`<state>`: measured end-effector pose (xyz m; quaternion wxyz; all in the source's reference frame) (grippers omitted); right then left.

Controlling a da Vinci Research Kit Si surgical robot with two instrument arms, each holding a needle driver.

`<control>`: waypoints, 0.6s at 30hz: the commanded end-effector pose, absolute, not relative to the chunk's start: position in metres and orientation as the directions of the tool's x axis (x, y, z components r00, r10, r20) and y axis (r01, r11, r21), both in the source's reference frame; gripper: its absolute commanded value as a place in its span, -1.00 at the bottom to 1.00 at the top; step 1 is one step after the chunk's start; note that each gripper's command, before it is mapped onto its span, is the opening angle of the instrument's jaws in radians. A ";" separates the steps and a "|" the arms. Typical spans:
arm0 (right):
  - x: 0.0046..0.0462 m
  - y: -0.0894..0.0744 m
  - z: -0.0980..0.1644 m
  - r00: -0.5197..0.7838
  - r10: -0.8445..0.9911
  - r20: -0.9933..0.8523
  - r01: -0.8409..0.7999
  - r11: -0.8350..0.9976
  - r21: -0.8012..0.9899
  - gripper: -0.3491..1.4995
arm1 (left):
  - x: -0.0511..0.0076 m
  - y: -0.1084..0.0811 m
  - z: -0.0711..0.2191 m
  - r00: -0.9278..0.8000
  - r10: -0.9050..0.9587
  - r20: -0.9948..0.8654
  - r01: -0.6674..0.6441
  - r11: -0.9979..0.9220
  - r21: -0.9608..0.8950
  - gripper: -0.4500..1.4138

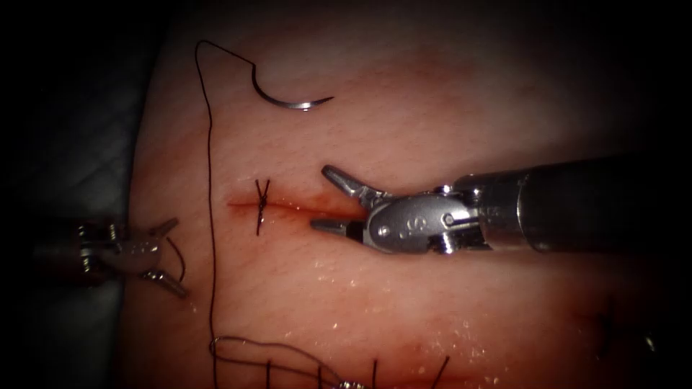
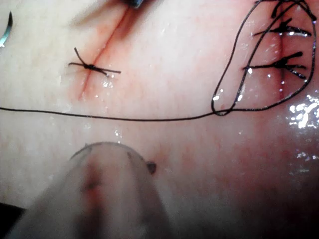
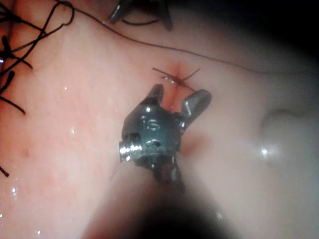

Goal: Wound Closure
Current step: Set the short cut piece of suture down with the left.

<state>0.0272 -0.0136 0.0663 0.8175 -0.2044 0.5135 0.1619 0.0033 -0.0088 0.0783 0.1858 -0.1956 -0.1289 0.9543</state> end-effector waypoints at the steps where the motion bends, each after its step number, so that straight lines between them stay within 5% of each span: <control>1: 0.0278 -0.014 0.067 0.419 0.053 -0.906 -0.474 0.865 -0.168 0.76 | 0.0032 -0.009 0.079 -0.853 0.405 -0.329 -0.300 -0.897 -0.325 0.60; 11: 0.0280 -0.014 0.067 0.423 0.049 -0.905 -0.469 0.866 -0.173 0.76 | 0.0074 -0.010 0.077 -0.840 0.402 -0.364 -0.289 -0.900 -0.327 0.68; 18: 0.0265 -0.013 0.066 0.437 0.061 -0.898 -0.445 0.882 -0.157 0.76 | 0.0065 -0.006 0.074 -0.705 0.504 -0.499 -0.378 -0.862 -0.337 0.08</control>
